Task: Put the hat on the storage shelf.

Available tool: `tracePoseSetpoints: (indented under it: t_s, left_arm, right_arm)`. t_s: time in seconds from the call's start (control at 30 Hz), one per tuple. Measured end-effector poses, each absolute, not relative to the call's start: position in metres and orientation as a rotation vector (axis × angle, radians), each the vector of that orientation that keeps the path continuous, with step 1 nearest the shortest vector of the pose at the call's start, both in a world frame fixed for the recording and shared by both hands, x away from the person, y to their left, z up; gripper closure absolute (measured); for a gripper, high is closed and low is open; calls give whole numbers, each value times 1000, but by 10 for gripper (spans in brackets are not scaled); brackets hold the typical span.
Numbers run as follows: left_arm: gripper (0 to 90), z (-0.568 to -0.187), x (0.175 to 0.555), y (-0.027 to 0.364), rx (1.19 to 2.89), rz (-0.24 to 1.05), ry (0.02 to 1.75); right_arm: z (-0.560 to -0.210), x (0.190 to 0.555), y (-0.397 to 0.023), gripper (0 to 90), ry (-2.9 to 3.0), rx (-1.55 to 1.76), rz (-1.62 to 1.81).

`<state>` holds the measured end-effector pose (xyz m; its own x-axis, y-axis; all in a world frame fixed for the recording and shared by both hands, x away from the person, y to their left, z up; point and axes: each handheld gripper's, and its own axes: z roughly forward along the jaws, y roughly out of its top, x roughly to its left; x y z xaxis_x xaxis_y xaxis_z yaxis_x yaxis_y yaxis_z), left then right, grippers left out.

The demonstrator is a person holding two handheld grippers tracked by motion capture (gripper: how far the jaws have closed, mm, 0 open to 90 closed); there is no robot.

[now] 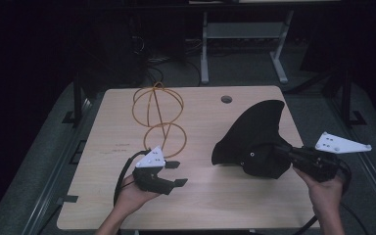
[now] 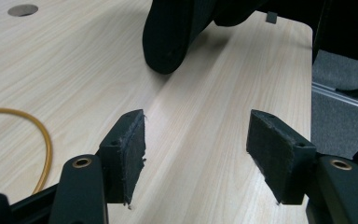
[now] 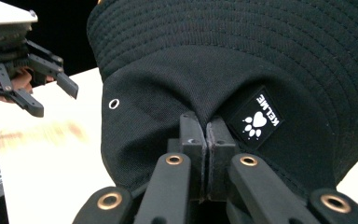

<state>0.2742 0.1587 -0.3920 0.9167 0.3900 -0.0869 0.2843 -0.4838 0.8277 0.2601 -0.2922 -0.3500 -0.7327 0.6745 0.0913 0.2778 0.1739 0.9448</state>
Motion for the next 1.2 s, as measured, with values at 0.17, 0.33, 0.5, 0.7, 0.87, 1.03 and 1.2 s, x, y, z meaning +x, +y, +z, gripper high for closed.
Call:
tracePoseSetpoints:
  t_s: [0.17, 0.33, 0.5, 0.7, 0.87, 1.03, 1.2]
  left_arm:
    - [366, -395, 272, 164, 2116, 141, 486]
    - [363, -400, 271, 168, 2115, 150, 499]
    - [354, -401, 271, 173, 2108, 151, 513]
    - [339, -403, 271, 176, 2098, 153, 522]
    - [323, -405, 272, 179, 2099, 150, 532]
    - [316, -405, 273, 181, 2088, 162, 537]
    - [310, -405, 273, 183, 2086, 150, 544]
  right_arm:
    - [-345, 263, -289, 882, 2114, 900, 1579]
    - [-340, 265, -285, 883, 2122, 884, 1577]
    - [-336, 267, -281, 883, 2123, 876, 1592]
    - [-326, 270, -278, 883, 2126, 856, 1599]
    - [-320, 274, -274, 883, 2136, 839, 1598]
    - [-315, 276, -272, 883, 2142, 833, 1604]
    - [-311, 280, -268, 883, 2146, 820, 1613]
